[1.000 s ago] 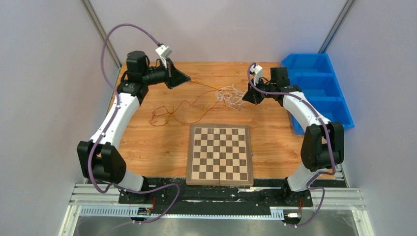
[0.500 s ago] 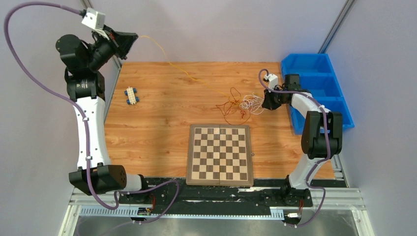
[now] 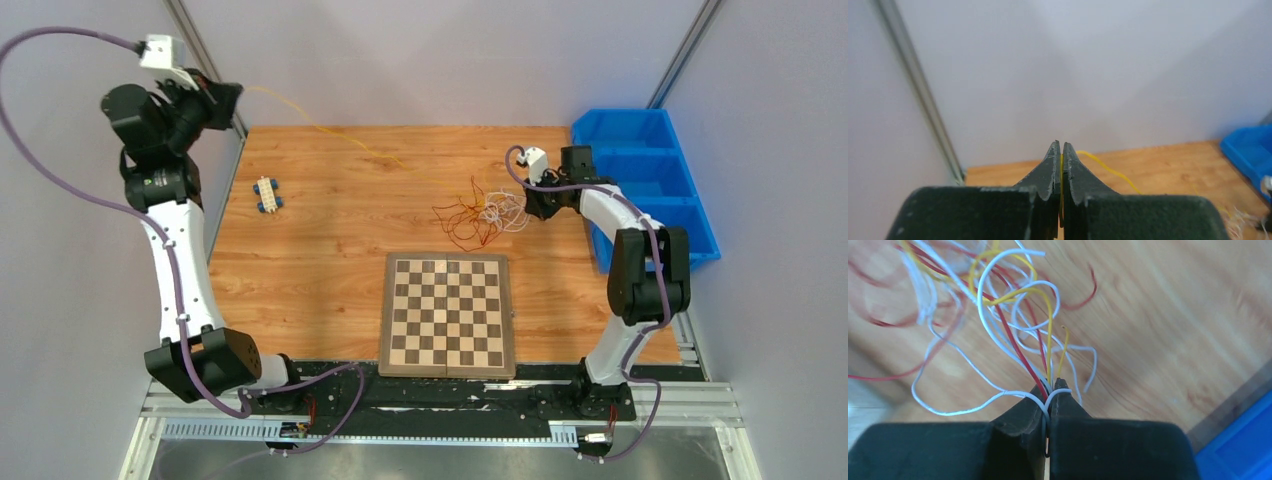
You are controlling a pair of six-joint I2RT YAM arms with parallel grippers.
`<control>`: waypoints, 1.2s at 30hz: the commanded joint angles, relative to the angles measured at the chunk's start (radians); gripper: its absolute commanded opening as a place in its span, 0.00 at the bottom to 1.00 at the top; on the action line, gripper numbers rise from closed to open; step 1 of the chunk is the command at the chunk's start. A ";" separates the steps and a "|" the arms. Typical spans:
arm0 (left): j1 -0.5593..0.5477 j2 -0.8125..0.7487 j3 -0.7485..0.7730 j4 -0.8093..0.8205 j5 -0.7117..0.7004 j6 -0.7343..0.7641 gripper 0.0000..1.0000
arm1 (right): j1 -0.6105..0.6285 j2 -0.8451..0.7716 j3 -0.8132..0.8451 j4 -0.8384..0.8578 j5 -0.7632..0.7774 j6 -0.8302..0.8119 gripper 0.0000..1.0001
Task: Untangle the cables
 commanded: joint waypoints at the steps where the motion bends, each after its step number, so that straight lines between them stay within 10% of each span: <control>1: 0.093 0.002 0.265 0.063 -0.055 -0.071 0.00 | -0.071 0.107 0.018 -0.003 0.146 -0.058 0.00; 8: 0.264 0.078 0.616 0.087 -0.113 -0.245 0.00 | -0.073 0.182 0.073 -0.003 0.167 -0.055 0.00; 15: 0.296 0.066 0.616 0.158 -0.088 -0.324 0.00 | -0.046 0.179 0.130 -0.023 0.126 -0.007 0.00; 24: 0.184 -0.057 0.138 0.268 0.219 -0.409 0.00 | 0.038 0.101 0.230 -0.084 -0.174 0.111 0.01; 30: 0.127 -0.083 0.071 0.329 0.301 -0.447 0.00 | 0.082 0.115 0.342 -0.238 -0.344 0.114 0.79; 36: 0.005 -0.076 0.031 0.355 0.375 -0.463 0.00 | 0.100 0.037 0.476 -0.334 -0.550 0.130 0.99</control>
